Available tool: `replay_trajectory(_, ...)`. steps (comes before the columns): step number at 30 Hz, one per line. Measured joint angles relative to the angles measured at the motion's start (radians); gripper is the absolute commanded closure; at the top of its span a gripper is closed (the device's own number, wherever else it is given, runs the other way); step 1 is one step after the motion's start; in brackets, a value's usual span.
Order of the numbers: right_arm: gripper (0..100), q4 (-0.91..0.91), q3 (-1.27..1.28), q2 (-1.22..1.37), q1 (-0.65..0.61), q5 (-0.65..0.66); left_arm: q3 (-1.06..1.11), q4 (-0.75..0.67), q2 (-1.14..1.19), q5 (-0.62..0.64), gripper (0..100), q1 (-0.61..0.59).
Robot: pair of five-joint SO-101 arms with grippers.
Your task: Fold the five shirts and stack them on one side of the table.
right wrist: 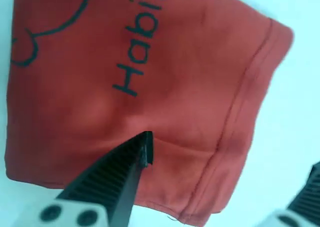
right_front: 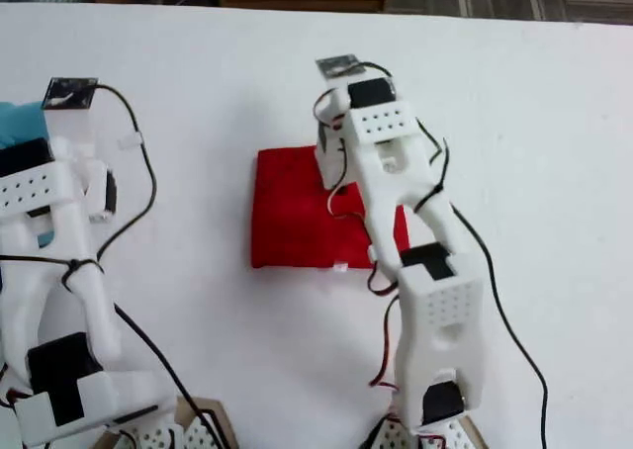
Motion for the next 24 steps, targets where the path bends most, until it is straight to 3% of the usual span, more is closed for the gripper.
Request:
replay_trajectory(8, 54.0, -0.006, -0.003, 0.127, -0.038, 0.000, 0.000, -0.032, 0.000, 0.000, 97, 0.000)
replay_trajectory(19, 55.6, 0.026, -0.112, 0.281, 0.002, 0.000, 0.000, -0.032, 0.000, 0.000, 97, 0.000)
replay_trajectory(21, 63.6, 0.052, -0.150, 0.308, 0.005, 0.002, 0.000, -0.032, 0.000, 0.000, 97, 0.000)
replay_trajectory(24, 87.7, 0.087, -0.190, 0.354, 0.005, 0.012, 0.000, -0.032, 0.000, 0.000, 97, 0.000)
